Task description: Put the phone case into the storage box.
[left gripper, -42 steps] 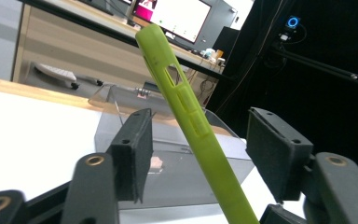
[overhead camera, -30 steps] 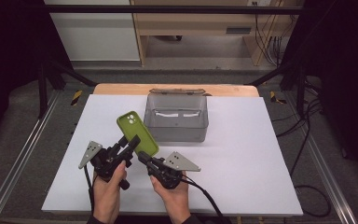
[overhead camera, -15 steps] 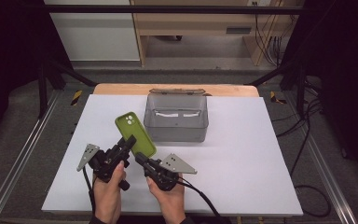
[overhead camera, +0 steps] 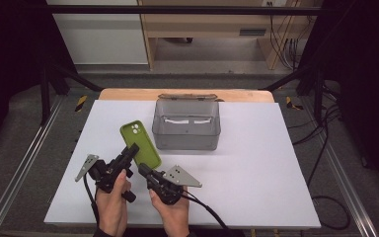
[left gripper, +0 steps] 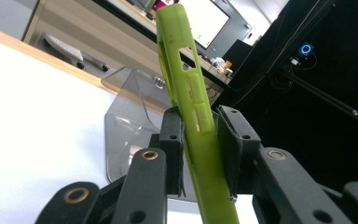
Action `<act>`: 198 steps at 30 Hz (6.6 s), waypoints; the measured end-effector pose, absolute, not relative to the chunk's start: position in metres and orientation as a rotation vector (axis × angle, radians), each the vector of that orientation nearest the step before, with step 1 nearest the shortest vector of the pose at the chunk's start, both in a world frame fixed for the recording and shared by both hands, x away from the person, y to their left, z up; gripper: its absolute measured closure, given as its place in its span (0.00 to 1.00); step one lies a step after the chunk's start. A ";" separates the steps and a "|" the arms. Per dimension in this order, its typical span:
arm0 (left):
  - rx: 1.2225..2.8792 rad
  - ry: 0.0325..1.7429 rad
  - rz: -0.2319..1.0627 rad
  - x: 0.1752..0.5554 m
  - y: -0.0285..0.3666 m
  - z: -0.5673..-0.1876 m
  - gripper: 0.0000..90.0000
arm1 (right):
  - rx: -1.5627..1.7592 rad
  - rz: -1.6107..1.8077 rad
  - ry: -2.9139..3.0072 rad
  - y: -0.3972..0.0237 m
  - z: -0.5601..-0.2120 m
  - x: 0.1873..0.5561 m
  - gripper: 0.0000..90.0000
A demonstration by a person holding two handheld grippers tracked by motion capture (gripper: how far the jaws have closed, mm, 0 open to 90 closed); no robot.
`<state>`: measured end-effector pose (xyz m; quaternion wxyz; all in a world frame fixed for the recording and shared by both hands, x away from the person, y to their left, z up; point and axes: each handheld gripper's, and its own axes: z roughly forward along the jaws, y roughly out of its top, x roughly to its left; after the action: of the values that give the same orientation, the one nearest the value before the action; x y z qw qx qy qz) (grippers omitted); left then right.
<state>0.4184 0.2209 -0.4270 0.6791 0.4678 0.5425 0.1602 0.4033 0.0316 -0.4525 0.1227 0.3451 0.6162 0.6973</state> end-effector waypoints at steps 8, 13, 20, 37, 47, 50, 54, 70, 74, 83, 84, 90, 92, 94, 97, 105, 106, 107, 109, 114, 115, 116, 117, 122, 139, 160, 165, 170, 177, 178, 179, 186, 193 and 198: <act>1.030 1.199 0.329 0.416 0.225 -0.425 0.86 | 0.989 2.001 1.832 0.039 -0.452 0.407 0.94; 1.020 1.214 0.356 0.418 0.236 -0.425 0.86 | 0.942 1.955 1.849 0.035 -0.445 0.409 0.80; 1.061 1.216 0.437 0.418 0.239 -0.425 0.86 | 0.941 1.782 1.887 0.012 -0.437 0.421 0.58; 1.160 1.197 0.524 0.415 0.234 -0.422 0.86 | 0.966 1.544 2.075 -0.011 -0.437 0.448 0.15; 1.203 1.187 0.571 0.415 0.234 -0.419 0.86 | 0.931 1.467 2.093 -0.030 -0.435 0.452 0.09; 1.210 1.188 0.584 0.415 0.235 -0.418 0.86 | 0.927 1.452 2.092 -0.038 -0.434 0.452 0.09; 1.218 1.189 0.596 0.415 0.237 -0.417 0.86 | 0.908 1.427 2.097 -0.054 -0.432 0.449 0.08; 1.268 1.198 0.567 0.428 0.230 -0.410 0.86 | 1.031 1.379 1.907 -0.190 -0.440 0.425 0.09; 1.315 1.182 0.581 0.437 0.218 -0.398 0.86 | 1.033 1.369 1.895 -0.201 -0.443 0.427 0.09; 1.383 1.161 0.581 0.463 0.197 -0.376 0.86 | 1.098 1.412 1.876 -0.218 -0.452 0.430 0.08; 1.387 1.161 0.582 0.464 0.195 -0.375 0.86 | 1.100 1.402 1.875 -0.219 -0.453 0.430 0.08; 1.392 1.160 0.592 0.465 0.190 -0.371 0.86 | 1.081 1.388 1.870 -0.216 -0.454 0.426 0.07; 1.392 1.165 0.592 0.467 0.191 -0.368 0.86 | 1.083 1.381 1.875 -0.215 -0.455 0.426 0.07; 1.401 1.171 0.582 0.470 0.192 -0.364 0.86 | 1.071 1.370 1.884 -0.213 -0.457 0.427 0.07; 1.403 1.169 0.562 0.474 0.193 -0.359 0.86 | 1.071 1.365 1.885 -0.211 -0.456 0.427 0.07; 1.405 1.181 0.515 0.486 0.195 -0.356 0.86 | 1.080 1.354 1.870 -0.212 -0.456 0.423 0.06; 1.410 1.181 0.508 0.486 0.194 -0.355 0.86 | 1.078 1.352 1.858 -0.213 -0.455 0.422 0.07; 1.412 1.182 0.507 0.486 0.194 -0.355 0.86 | 1.084 1.356 1.846 -0.214 -0.454 0.420 0.06; 1.420 1.181 0.511 0.486 0.192 -0.353 0.86 | 1.075 1.356 1.845 -0.215 -0.454 0.419 0.06; 1.429 1.167 0.522 0.489 0.187 -0.344 0.86 | 1.085 1.333 1.860 -0.221 -0.458 0.415 0.06; 1.432 1.162 0.523 0.490 0.185 -0.342 0.86 | 1.085 1.333 1.860 -0.221 -0.458 0.415 0.06; 1.436 1.155 0.527 0.491 0.184 -0.340 0.86 | 1.088 1.326 1.861 -0.222 -0.459 0.414 0.06; 1.439 1.145 0.531 0.492 0.183 -0.338 0.86 | 1.093 1.315 1.864 -0.223 -0.460 0.413 0.06; 1.420 1.136 0.531 0.499 0.178 -0.332 0.86 | 1.089 1.309 1.852 -0.235 -0.462 0.405 0.05; 1.454 1.165 0.598 0.541 0.154 -0.335 0.86 | 0.972 1.294 1.774 -0.234 -0.463 0.400 0.04; 1.475 1.204 0.612 0.556 0.145 -0.336 0.86 | 0.944 1.280 1.741 -0.229 -0.467 0.400 0.04; 1.487 1.217 0.595 0.559 0.142 -0.342 0.86 | 0.955 1.264 1.727 -0.230 -0.467 0.400 0.04; 1.475 1.208 0.603 0.560 0.139 -0.339 0.86 | 0.950 1.273 1.726 -0.230 -0.466 0.399 0.04; 1.487 1.195 0.621 0.565 0.134 -0.342 0.86 | 0.948 1.269 1.735 -0.228 -0.467 0.400 0.04; 1.493 1.194 0.630 0.566 0.134 -0.342 0.86 | 0.945 1.267 1.735 -0.228 -0.466 0.400 0.04; 1.500 1.200 0.639 0.566 0.134 -0.342 0.86 | 0.944 1.267 1.737 -0.228 -0.466 0.399 0.04; 1.475 1.207 0.680 0.566 0.134 -0.341 0.86 | 0.946 1.266 1.734 -0.228 -0.466 0.400 0.04; 1.480 1.175 0.742 0.558 0.134 -0.334 0.86 | 0.955 1.269 1.735 -0.228 -0.467 0.400 0.04; 1.491 1.185 0.741 0.560 0.137 -0.340 0.86 | 0.945 1.273 1.738 -0.226 -0.466 0.398 0.04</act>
<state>0.5597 0.1367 -0.3396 0.5218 0.6224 0.4948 0.3092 0.3980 -0.2256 -0.4661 0.3845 0.3709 0.6819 0.4997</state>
